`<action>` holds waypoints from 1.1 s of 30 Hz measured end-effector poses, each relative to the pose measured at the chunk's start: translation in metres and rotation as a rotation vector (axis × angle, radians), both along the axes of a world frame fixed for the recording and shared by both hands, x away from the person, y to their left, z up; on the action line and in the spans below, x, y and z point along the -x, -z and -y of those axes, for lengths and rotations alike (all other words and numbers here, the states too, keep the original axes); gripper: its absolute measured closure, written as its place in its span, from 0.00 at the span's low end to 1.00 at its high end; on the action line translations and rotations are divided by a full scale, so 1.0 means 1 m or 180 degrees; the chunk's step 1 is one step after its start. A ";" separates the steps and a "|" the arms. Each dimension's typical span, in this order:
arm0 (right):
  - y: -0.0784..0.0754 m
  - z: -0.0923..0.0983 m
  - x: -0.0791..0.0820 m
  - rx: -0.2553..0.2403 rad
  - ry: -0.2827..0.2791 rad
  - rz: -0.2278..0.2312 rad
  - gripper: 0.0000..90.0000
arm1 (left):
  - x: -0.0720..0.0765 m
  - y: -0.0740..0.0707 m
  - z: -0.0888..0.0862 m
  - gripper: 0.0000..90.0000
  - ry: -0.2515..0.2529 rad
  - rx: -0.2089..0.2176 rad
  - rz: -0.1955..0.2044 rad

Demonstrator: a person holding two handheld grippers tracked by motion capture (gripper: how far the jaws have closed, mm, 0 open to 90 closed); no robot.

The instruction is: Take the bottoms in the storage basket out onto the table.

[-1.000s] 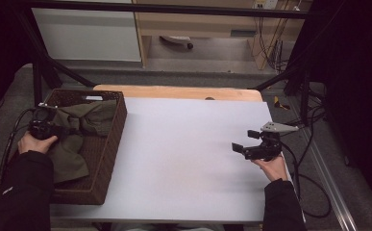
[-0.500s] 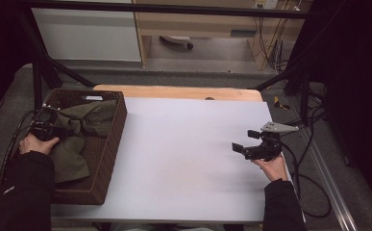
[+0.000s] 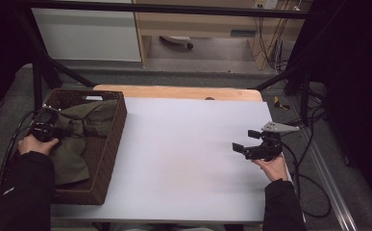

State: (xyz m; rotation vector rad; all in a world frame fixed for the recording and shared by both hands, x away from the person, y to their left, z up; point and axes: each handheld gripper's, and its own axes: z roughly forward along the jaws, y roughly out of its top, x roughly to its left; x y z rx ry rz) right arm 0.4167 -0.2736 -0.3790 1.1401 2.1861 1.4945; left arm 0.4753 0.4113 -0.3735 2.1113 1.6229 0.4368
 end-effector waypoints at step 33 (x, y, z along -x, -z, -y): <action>0.001 -0.002 0.000 0.0018 -0.0018 -0.0007 0.03 | -0.017 0.017 0.009 0.20 -0.0012 0.0137 -0.0046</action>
